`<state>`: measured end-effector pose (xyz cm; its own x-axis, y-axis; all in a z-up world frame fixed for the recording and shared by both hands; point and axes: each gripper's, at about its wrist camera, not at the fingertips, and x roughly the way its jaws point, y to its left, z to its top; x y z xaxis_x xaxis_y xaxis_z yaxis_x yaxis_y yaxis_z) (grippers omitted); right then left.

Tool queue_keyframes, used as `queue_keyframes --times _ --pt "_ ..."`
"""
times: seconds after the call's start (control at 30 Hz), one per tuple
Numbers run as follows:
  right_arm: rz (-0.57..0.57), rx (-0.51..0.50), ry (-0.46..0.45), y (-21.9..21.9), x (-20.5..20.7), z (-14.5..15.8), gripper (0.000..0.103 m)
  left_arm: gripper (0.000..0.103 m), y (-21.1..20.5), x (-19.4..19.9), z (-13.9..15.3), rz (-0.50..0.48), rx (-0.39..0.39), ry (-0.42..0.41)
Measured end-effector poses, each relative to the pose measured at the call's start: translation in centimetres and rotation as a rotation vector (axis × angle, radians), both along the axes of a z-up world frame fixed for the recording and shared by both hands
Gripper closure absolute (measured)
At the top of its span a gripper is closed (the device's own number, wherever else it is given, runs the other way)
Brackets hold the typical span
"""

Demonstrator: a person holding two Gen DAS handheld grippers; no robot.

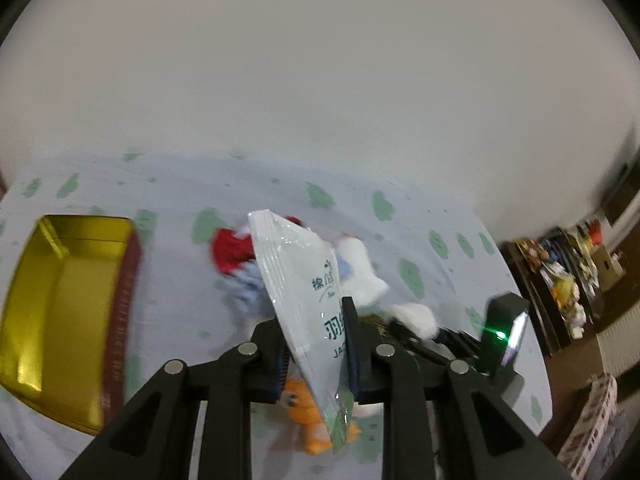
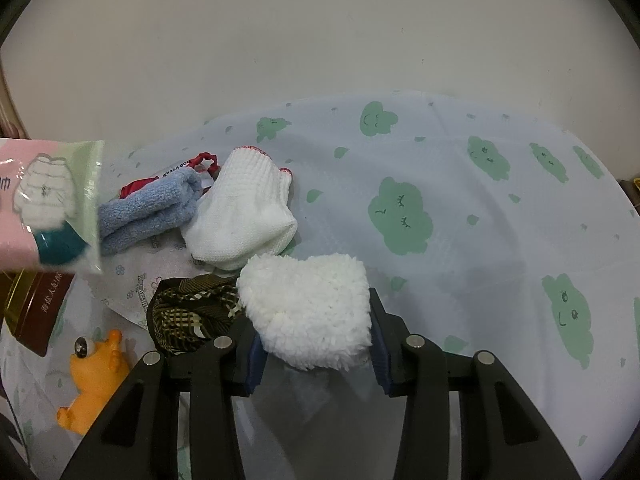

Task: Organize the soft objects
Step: 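Carry the wipes packet into the tin and open the left tool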

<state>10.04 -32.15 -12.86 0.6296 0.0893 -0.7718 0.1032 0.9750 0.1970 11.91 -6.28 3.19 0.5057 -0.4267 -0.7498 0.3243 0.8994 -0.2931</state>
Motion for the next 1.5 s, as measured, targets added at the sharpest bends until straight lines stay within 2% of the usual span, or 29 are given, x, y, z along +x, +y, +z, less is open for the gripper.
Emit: queue_keyframes --times 0.27,0.6,0.87,1.03,1.13,1.37,1.5 --pt "-0.001 -0.002 0.000 0.0 0.0 -0.1 0.063 0.080 7.0 2.5 0.6 0.156 0.068 -0.038" --pt "0.000 -0.003 -0.001 0.0 -0.1 -0.2 0.063 0.080 13.9 5.4 -1.5 0.284 0.165 -0.022" --pt "0.000 -0.003 0.000 0.0 0.0 -0.2 0.063 0.080 16.3 7.0 -2.3 0.299 0.042 0.034" --pt "0.002 0.000 0.004 0.0 -0.1 -0.3 0.063 0.080 17.6 7.5 -1.5 0.336 0.009 0.011" --pt "0.001 -0.001 0.005 0.1 -0.1 -0.3 0.063 0.080 18.2 8.1 -1.7 0.354 0.043 0.013" --pt "0.001 -0.001 0.005 0.1 -0.1 -0.3 0.063 0.080 20.4 8.8 -4.5 0.411 0.022 0.110" --pt "0.001 -0.001 0.005 0.1 -0.1 -0.3 0.063 0.080 21.0 9.1 -5.2 0.427 0.058 0.152"
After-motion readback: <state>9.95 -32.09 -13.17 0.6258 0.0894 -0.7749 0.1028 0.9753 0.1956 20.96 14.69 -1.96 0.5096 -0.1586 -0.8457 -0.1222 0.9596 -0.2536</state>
